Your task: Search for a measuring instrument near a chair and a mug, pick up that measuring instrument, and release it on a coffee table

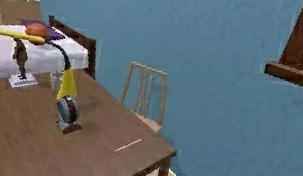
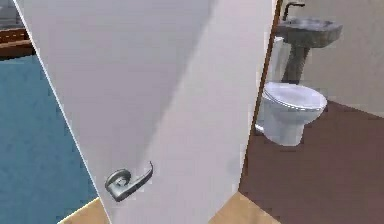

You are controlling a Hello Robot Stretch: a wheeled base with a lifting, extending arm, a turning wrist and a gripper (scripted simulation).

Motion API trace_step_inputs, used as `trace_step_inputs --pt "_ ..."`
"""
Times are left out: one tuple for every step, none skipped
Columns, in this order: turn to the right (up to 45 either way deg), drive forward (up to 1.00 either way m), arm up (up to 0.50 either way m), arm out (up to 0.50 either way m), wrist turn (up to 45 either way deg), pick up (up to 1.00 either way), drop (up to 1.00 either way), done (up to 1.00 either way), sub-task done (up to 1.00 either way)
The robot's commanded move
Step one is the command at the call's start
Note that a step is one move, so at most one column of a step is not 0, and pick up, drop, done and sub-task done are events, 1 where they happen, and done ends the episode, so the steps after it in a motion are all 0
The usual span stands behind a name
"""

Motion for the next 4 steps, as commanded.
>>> trace_step_inputs --pt "3.0 0.00 0.00 0.00 0.0 0.00 0.00 0.00 0.00" --pt "0.0 0.25 0.00 0.00 0.0 0.00 0.00 0.00 0.00" --pt "-45.0 0.00 0.00 0.00 0.0 0.00 0.00 0.00 0.00" --pt "-45.0 0.00 0.00 0.00 0.0 0.00 0.00 0.00 0.00"
